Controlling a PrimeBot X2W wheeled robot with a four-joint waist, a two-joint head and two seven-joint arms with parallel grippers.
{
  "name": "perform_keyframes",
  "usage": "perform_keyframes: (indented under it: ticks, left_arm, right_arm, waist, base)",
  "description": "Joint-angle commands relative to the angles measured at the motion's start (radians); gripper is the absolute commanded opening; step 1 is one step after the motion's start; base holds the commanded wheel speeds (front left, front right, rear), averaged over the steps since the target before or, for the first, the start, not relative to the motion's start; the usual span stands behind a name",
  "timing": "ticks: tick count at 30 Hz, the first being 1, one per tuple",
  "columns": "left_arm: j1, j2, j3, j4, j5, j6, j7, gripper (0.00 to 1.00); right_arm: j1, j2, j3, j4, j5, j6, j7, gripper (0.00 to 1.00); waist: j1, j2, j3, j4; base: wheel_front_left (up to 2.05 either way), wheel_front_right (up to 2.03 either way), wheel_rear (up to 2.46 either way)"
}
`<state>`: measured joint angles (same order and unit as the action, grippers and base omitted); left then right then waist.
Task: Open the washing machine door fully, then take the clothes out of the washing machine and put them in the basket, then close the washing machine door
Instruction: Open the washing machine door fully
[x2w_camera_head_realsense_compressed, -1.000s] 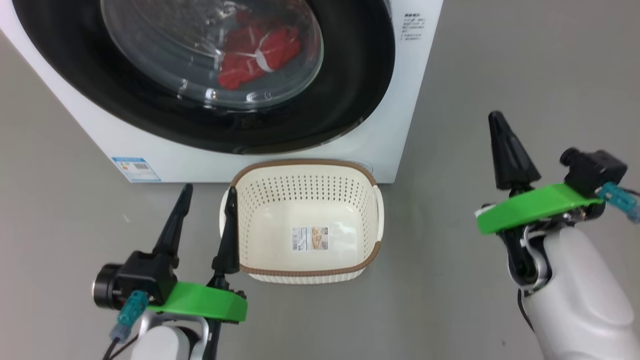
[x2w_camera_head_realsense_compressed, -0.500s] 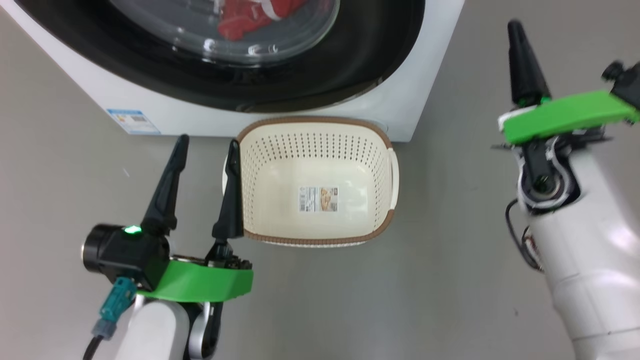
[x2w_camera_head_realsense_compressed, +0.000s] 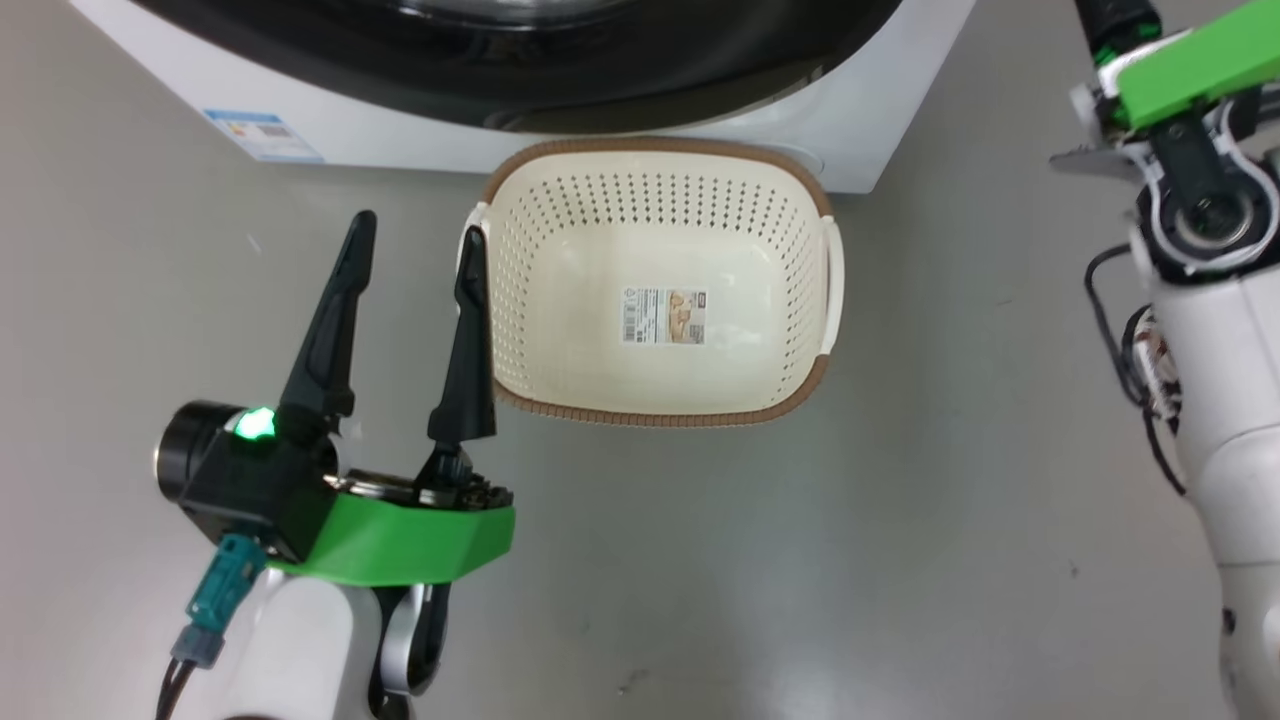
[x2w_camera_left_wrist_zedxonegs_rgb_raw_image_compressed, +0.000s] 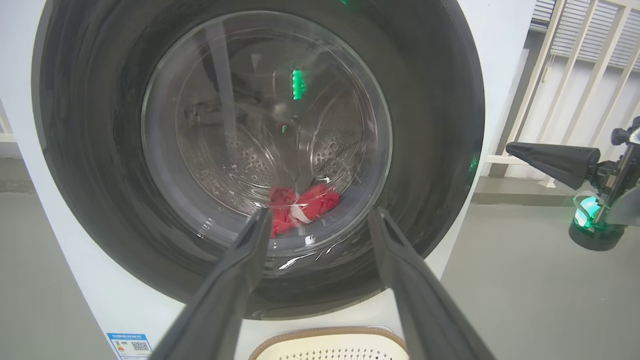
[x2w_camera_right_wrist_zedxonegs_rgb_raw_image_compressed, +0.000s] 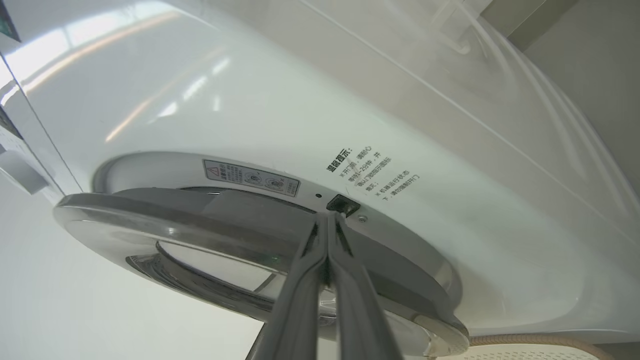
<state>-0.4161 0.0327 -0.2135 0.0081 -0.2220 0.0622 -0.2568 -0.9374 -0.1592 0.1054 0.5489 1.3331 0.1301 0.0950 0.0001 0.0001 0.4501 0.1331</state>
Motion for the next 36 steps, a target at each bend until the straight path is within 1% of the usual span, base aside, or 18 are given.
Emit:
perform_keyframes:
  ticks: [1,4,13,20,26,30,36]
  left_arm:
    - [-0.019,0.018,0.023,-0.033,-0.004,0.004,-0.005,1.00]
    - [-0.024,0.018,0.016,-0.038,-0.003,0.006,-0.005,1.00]
    - [-0.052,0.018,0.002,-0.036,-0.022,0.008,-0.005,1.00]
    - [-0.067,0.018,-0.014,-0.031,-0.025,0.010,-0.005,1.00]
    - [-0.076,0.018,-0.026,-0.019,-0.032,0.005,-0.005,1.00]
    - [-0.084,0.018,-0.032,-0.009,-0.034,0.001,-0.005,1.00]
    - [-0.089,0.018,-0.041,-0.001,-0.032,0.002,-0.005,1.00]
  right_arm:
    - [-0.033,0.002,0.011,-0.022,0.023,0.001,0.020,0.00]
    - [-0.074,-0.019,0.013,-0.009,0.054,0.001,0.071,0.00]
    - [-0.182,-0.041,0.006,0.019,0.163,0.001,0.230,0.00]
    - [-0.230,-0.053,0.022,0.010,0.191,0.001,0.313,0.00]
    - [-0.285,-0.066,0.032,0.048,0.202,0.001,0.370,0.00]
    - [-0.321,-0.060,0.046,0.081,0.204,0.001,0.401,0.00]
    - [-0.338,-0.047,0.061,0.095,0.219,0.001,0.448,0.00]
  waist:
    - [0.0000,-0.0001,0.029,0.019]
    - [0.0000,-0.0001,0.050,0.028]
    - [0.0000,-0.0001,0.115,0.050]
    - [0.0000,-0.0001,0.142,0.062]
    - [0.0000,-0.0001,0.155,0.078]
    - [0.0000,-0.0001,0.165,0.078]
    - [0.0000,-0.0001,0.163,0.076]
  base:
    - [0.00,0.00,0.00]
    - [0.00,0.00,0.00]
    - [0.00,0.00,0.00]
    - [0.00,0.00,0.00]
    - [0.00,0.00,0.00]
    - [0.00,0.00,0.00]
    - [0.00,0.00,0.00]
